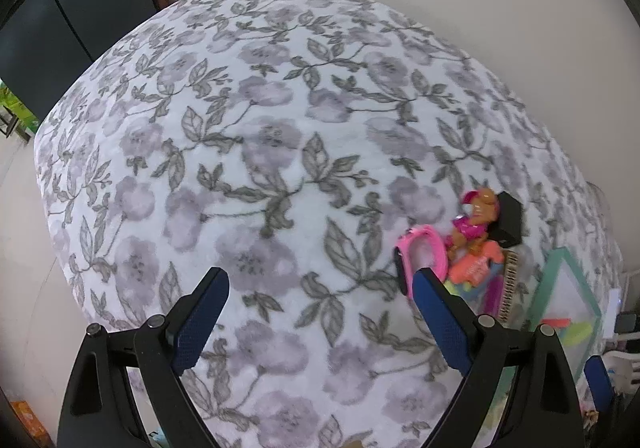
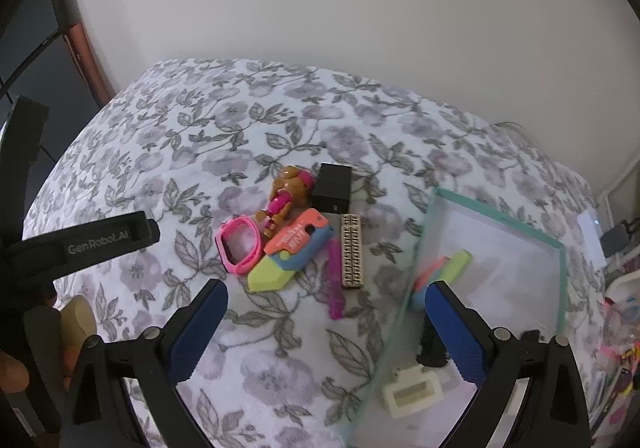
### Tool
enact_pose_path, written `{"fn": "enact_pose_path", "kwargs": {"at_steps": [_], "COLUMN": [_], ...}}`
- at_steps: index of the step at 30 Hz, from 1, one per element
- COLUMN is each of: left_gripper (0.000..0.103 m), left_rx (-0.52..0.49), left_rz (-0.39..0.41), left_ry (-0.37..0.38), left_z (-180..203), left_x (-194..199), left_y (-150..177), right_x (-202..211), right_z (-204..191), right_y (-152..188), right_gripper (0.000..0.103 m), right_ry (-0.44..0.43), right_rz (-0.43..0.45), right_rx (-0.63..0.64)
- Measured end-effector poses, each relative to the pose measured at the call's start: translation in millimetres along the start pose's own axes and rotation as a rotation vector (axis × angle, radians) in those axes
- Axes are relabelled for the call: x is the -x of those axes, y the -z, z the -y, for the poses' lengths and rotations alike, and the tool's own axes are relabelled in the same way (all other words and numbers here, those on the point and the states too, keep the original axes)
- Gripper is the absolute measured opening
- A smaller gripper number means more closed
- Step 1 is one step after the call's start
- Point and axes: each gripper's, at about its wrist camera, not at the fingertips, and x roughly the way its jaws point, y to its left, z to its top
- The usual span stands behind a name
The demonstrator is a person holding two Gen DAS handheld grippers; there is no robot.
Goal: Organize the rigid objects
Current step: 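Move left gripper to pink watch band while right gripper moves to orange-blue toy knife, then grasp pink watch band with left gripper while right gripper grasps orange-blue toy knife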
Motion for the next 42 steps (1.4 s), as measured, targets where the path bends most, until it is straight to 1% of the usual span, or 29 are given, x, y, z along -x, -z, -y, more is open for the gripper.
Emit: {"fn": "enact_pose_path", "kwargs": {"at_steps": [5,8,16,20,21,28,31,34,35,38,39,41,42], "left_gripper": [0.093,0.093,0.093,0.093,0.093,0.093,0.093,0.093,0.093,0.093,0.091,0.082,0.074], "left_rx": [0.019,0.014,-0.029,-0.053,-0.057,-0.086,-0.122,-0.166,-0.183,-0.222,-0.234,-0.254,-0.257], "left_rz": [-0.017,-0.021,-0.082,-0.108,-0.110,-0.119,-0.119,-0.122,-0.120,-0.098,-0.091,-0.086,-0.088], "left_ry": [0.013,0.010,0.010,0.024,0.025,0.001,-0.013,-0.057,-0.083,-0.111,-0.118,-0.105,-0.091], "left_z": [-4.3,-1.1,20.2,29.7,30.7,37.3,49.8,58.2,61.3,70.7,73.8,82.3,84.2], "left_x": [-14.5,-23.5,-61.3,-77.9,-80.9,-96.4,-102.0,-107.2,-109.3,-109.2,-108.5,-105.2,-104.3], "left_y": [-8.9,-13.0,-16.1,-18.4,-19.3,-23.6,-22.1,-15.2,-13.3,-9.2,-7.7,-2.8,-2.4], "right_x": [-17.4,-30.5,-67.7,-85.1,-89.1,-102.4,-102.4,-100.9,-100.4,-97.5,-96.8,-95.2,-95.1], "right_z": [-2.8,-2.1,-1.5,4.6,7.2,24.2,25.6,28.1,29.1,30.2,30.2,28.7,27.6], "right_y": [-7.7,-12.4,-17.5,-16.6,-16.2,-16.1,-15.7,-14.6,-14.4,-14.5,-15.1,-15.9,-15.9], "right_gripper": [0.100,0.098,0.081,0.075,0.071,0.071,0.071,0.071,0.071,0.071,0.070,0.063,0.060], "right_ry": [-0.025,-0.053,-0.043,-0.026,-0.020,0.000,0.007,0.015,0.016,0.019,0.021,0.019,0.021], "right_rz": [-0.002,-0.006,-0.035,-0.058,-0.065,-0.077,-0.074,-0.065,-0.064,-0.054,-0.051,-0.046,-0.047], "right_rx": [-0.016,-0.042,-0.064,-0.083,-0.092,-0.156,-0.156,-0.160,-0.163,-0.165,-0.163,-0.149,-0.144]}}
